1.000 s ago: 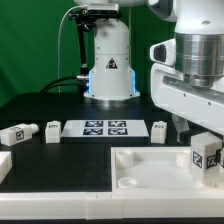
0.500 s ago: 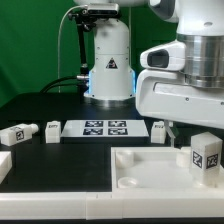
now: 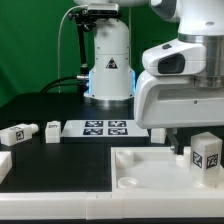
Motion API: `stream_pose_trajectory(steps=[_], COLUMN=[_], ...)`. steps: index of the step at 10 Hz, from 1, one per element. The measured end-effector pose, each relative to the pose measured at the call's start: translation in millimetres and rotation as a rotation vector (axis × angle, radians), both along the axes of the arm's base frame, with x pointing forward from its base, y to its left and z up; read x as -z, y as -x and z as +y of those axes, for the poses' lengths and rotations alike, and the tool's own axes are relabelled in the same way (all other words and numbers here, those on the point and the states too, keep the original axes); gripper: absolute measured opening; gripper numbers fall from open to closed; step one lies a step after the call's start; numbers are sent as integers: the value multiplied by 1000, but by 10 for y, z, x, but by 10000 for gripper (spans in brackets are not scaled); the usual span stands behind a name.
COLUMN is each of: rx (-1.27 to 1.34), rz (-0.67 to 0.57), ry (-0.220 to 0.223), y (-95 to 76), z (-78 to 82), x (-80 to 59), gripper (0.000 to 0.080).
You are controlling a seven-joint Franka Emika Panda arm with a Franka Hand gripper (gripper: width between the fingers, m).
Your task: Assemble one leg
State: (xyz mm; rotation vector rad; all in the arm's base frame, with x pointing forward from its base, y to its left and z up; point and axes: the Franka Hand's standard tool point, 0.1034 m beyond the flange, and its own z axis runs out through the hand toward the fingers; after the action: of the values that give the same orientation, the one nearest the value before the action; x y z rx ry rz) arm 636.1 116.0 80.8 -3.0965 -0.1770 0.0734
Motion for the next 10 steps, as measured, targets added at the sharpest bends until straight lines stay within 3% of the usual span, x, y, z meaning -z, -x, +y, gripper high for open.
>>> stream_pose_trajectory(steps=[2, 4, 6, 7, 8, 10], rx=[-203, -212, -213, -202, -181, -131], rz=[-9, -9, -9, -9, -8, -6], ry=[-10, -11, -11, -12, -11, -13], y=[-2, -1, -1, 0, 0, 4], z=[-3, -2, -2, 0, 1, 4], x=[1, 3, 3, 3, 3, 8], gripper=[649, 649, 401, 401, 294, 294])
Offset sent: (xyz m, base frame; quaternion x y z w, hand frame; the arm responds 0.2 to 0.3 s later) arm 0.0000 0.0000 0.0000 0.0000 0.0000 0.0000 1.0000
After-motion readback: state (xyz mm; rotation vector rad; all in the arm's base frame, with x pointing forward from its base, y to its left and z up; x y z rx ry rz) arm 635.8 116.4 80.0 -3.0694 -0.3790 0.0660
